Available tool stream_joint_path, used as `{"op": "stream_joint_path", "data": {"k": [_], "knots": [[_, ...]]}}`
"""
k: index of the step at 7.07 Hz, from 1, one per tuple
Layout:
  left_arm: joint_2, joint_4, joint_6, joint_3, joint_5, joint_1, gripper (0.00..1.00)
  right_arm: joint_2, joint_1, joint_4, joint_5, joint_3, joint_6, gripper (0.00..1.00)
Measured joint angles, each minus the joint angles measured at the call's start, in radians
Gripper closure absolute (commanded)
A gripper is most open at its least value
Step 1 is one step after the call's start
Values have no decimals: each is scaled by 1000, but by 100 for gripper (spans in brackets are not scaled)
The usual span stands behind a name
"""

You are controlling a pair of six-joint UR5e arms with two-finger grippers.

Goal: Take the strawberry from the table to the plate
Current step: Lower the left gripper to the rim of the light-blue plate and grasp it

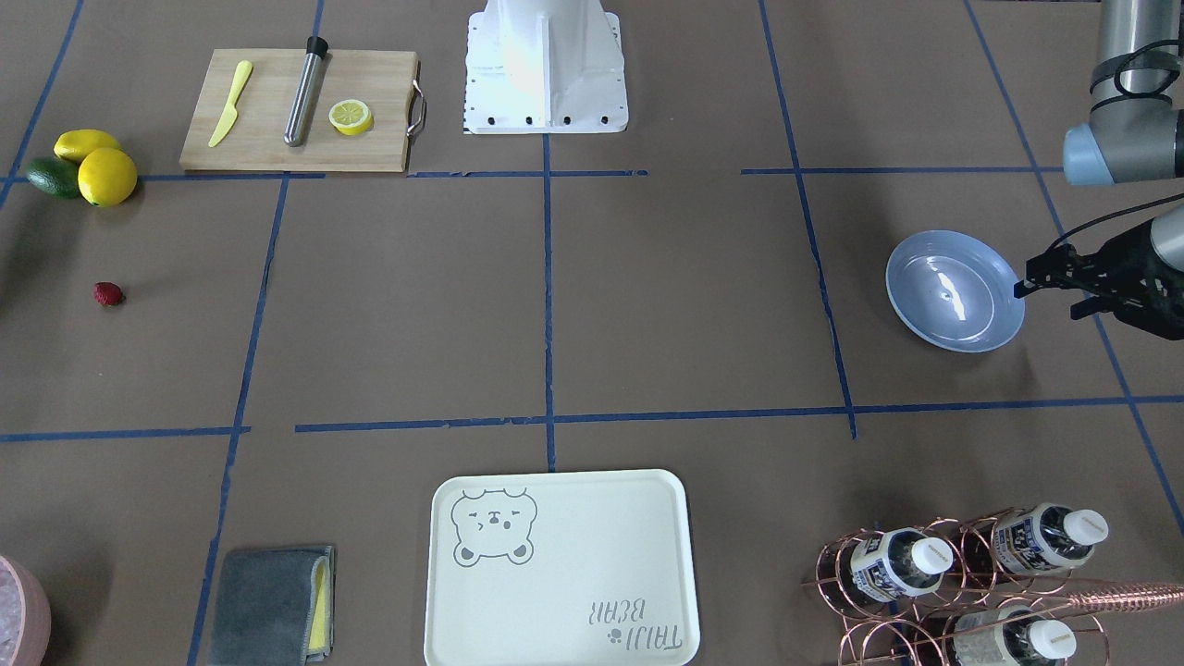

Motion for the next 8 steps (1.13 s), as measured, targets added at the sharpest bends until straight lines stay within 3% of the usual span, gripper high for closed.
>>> {"op": "stream_joint_path", "data": {"k": [4, 7, 8], "knots": [[-7, -48, -1, 55, 5, 37, 21, 2, -1, 0, 0, -6, 0, 0], [-12, -53, -1, 60, 5, 50, 37, 3, -1, 0, 0, -7, 0, 0], [-14, -54, -1, 61, 5, 51, 37, 3, -1, 0, 0, -7, 0, 0]]}}
